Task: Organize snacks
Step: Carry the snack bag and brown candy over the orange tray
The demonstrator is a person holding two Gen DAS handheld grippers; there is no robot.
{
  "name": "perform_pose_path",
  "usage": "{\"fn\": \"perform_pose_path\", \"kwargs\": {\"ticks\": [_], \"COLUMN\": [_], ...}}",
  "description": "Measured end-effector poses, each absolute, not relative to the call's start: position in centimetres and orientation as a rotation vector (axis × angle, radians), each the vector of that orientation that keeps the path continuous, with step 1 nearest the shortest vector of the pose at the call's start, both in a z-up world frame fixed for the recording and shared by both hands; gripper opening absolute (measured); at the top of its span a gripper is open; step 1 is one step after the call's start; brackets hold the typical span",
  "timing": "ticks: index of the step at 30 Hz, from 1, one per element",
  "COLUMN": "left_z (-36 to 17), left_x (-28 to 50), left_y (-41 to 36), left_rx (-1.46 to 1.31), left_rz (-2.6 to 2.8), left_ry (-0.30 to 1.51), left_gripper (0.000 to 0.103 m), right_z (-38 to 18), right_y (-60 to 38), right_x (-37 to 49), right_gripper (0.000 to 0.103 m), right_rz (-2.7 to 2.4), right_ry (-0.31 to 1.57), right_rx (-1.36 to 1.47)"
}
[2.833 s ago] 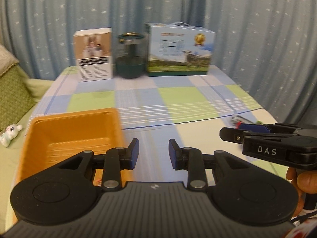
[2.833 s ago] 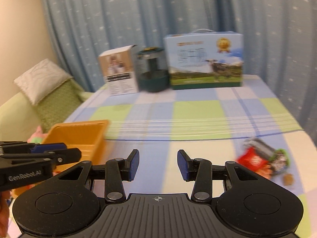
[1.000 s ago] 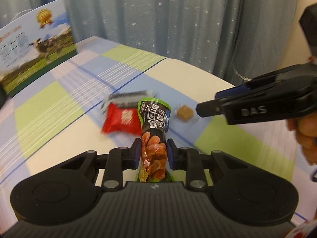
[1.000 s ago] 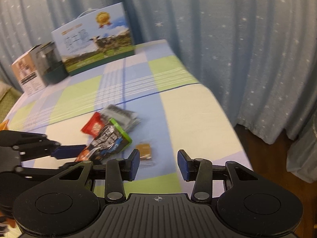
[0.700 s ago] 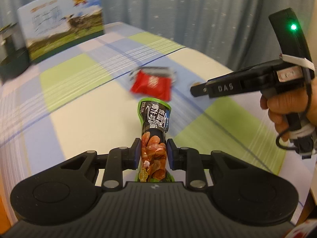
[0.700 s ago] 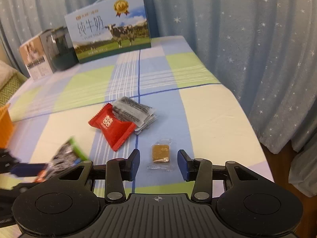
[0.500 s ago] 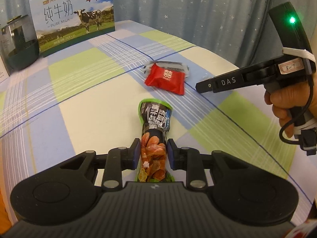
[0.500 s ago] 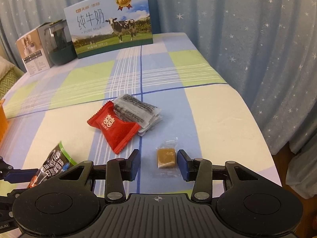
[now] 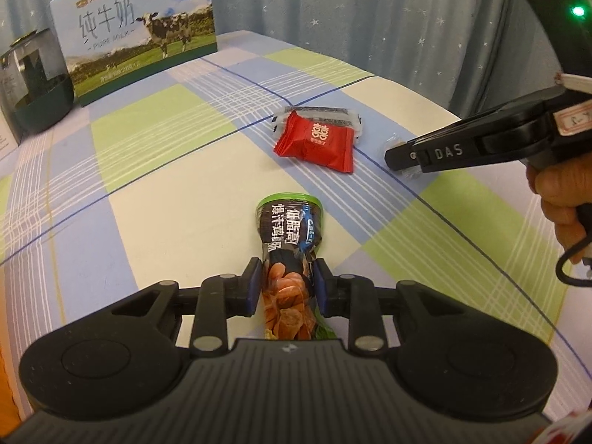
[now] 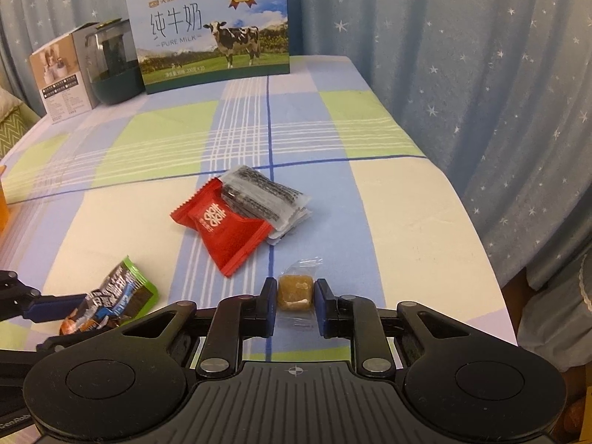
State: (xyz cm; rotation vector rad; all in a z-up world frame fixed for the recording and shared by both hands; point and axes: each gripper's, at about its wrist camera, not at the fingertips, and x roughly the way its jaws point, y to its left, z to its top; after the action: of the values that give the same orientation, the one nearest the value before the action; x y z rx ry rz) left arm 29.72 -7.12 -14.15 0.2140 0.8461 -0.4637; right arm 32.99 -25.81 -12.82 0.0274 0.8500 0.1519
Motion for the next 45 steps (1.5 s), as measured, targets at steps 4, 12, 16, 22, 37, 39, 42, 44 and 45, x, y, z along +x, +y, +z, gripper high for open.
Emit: {"fn": "perform_pose_path", "kwargs": {"ticks": [4, 12, 16, 22, 37, 39, 42, 44, 45], "left_z": [-13.1, -9.0, -7.2, -5.0, -2.2, -2.2, -2.3, -2.3, -2.3], "left_x": [29.4, 27.6, 26.2, 23.9, 19.1, 18.7, 18.3, 18.3, 18.2], "left_y": [-6.4, -2.8, -0.3, 4.5, 14.6, 15.5, 16.8, 17.4, 17.7], "left_rx": [0.182, 0.077, 0.067, 0.052, -0.007, -0.018, -0.036, -0.032, -0.029], "left_rz": [-0.438, -0.322, -0.247, -0.126, 0.076, 0.087, 0.108, 0.122, 0.129], "left_ry": [0.847, 0.797, 0.77, 0.738, 0.699, 0.702, 0.706, 0.705, 0.704], "left_gripper": [0.026, 0.026, 0.026, 0.026, 0.026, 0.026, 0.026, 0.026, 0.026], "right_z": [-11.2, -7.3, -5.8, -4.2, -3.1, -3.0, -2.9, -3.0, -3.0], "right_y": [-25.2, -21.4, -18.5, -13.3, -2.5, -1.4, 0.0, 0.9, 1.3], "right_x": [31.8, 29.1, 27.7, 26.4, 25.0, 24.7, 24.5, 24.4, 24.3], "right_gripper": [0.021, 0.021, 0.021, 0.021, 0.021, 0.021, 0.021, 0.021, 0.021], "right_rz": [0.171, 0.254, 0.31, 0.41, 0.579, 0.599, 0.627, 0.645, 0.653], "right_ry": [0.826, 0.739, 0.702, 0.657, 0.624, 0.621, 0.616, 0.618, 0.62], "right_rx": [0.054, 0.085, 0.1, 0.084, 0.035, 0.034, 0.03, 0.024, 0.02]}}
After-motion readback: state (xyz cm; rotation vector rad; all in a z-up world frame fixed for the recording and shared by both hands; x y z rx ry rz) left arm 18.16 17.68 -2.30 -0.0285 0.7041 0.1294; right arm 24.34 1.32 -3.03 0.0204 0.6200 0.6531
